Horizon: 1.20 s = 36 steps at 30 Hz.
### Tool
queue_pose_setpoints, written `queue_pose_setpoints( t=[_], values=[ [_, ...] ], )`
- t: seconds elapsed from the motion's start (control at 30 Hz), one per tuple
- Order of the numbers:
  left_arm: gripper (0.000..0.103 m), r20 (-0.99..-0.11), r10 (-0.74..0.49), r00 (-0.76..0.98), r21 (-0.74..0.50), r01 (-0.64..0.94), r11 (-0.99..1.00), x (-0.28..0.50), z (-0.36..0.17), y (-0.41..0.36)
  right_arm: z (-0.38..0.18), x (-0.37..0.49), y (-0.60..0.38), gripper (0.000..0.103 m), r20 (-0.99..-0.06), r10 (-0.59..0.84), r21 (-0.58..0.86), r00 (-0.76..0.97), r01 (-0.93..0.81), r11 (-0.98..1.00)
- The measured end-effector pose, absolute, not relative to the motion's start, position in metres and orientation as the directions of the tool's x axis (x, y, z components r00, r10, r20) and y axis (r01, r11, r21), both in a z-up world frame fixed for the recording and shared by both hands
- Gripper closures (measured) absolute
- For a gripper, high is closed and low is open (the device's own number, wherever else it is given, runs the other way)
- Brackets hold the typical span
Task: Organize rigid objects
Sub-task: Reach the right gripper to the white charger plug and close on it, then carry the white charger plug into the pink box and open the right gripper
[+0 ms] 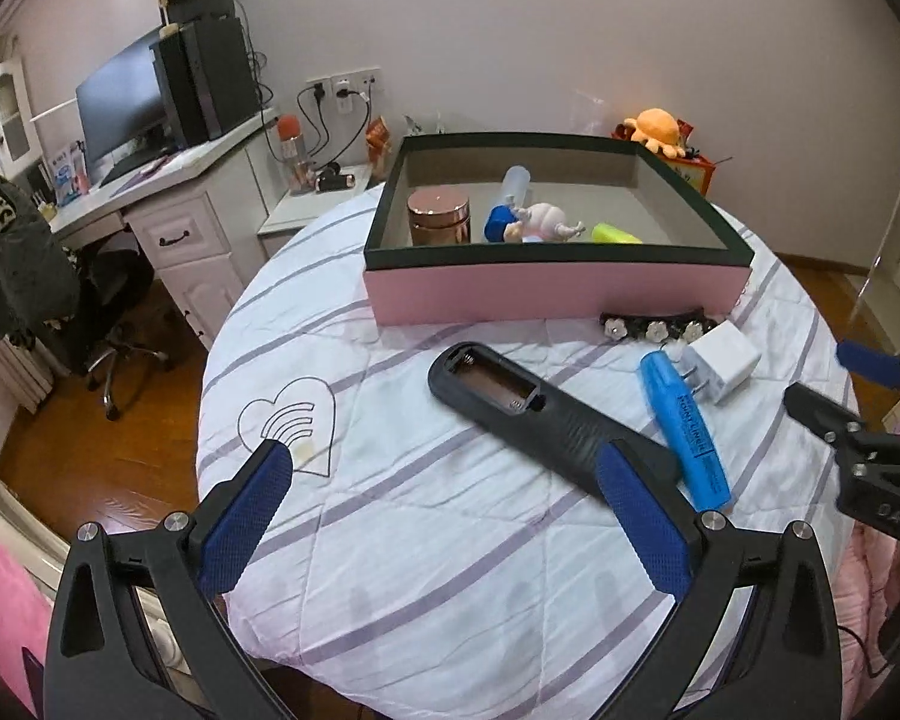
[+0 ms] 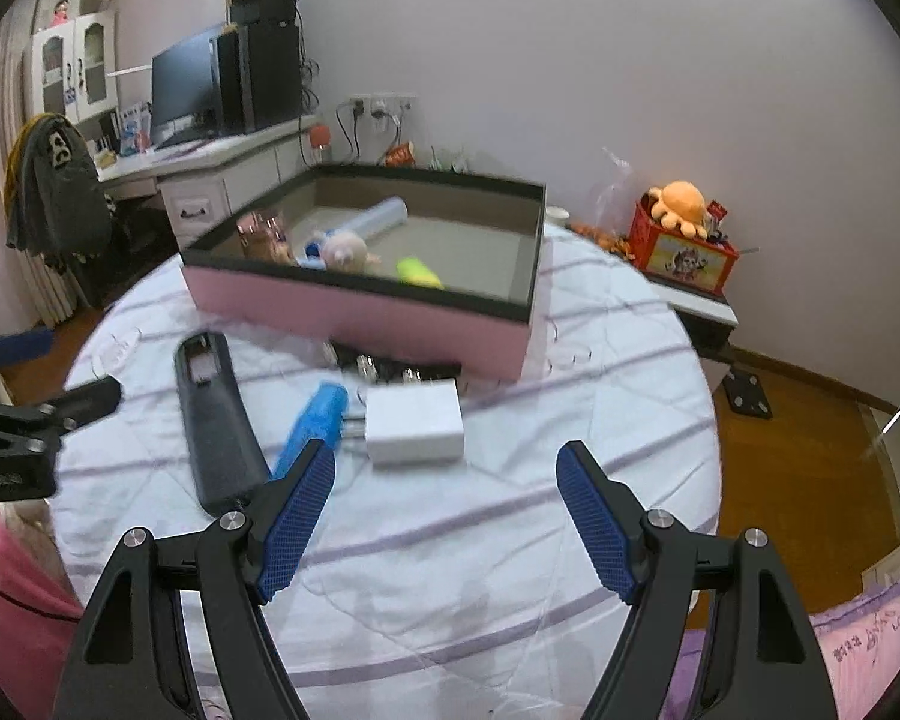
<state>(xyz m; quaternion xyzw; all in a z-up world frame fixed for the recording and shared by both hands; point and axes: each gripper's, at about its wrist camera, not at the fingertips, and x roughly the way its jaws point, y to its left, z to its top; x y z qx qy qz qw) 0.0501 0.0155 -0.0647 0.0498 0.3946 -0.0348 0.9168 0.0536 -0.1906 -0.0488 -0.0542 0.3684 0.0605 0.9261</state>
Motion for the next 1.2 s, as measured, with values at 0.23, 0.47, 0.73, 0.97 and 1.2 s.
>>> queue_pose_setpoints(
  t=[0.23,0.47,0.73,0.97,1.2],
  values=[
    [0.000,-0.743,-0.009,0.669,0.068,0.088,0.994,0.056,-0.074,0.022,-0.081,0.073,-0.187,0.025,-0.742,0.089,-0.034,0.664,-0.171,0.985],
    [0.000,-0.755,-0.001,0.656,0.076,0.088,0.993,0.066,-0.082,0.022,-0.092,0.092,-0.184,0.025,-0.757,0.118,-0.008,0.642,-0.190,0.982],
    [0.000,-0.764,-0.006,0.645,0.071,0.093,0.993,0.075,-0.087,0.020,-0.098,0.110,-0.184,0.025,-0.765,0.161,0.032,0.624,-0.213,0.977],
    [0.000,-0.768,-0.012,0.640,0.069,0.102,0.992,0.079,-0.089,0.016,-0.097,0.111,-0.186,0.040,-0.759,0.206,0.072,0.618,-0.235,0.969],
    [0.000,-0.757,-0.028,0.652,0.058,0.110,0.992,0.075,-0.083,0.013,-0.088,0.099,-0.184,0.040,-0.747,0.203,0.066,0.633,-0.233,0.970]
  ],
)
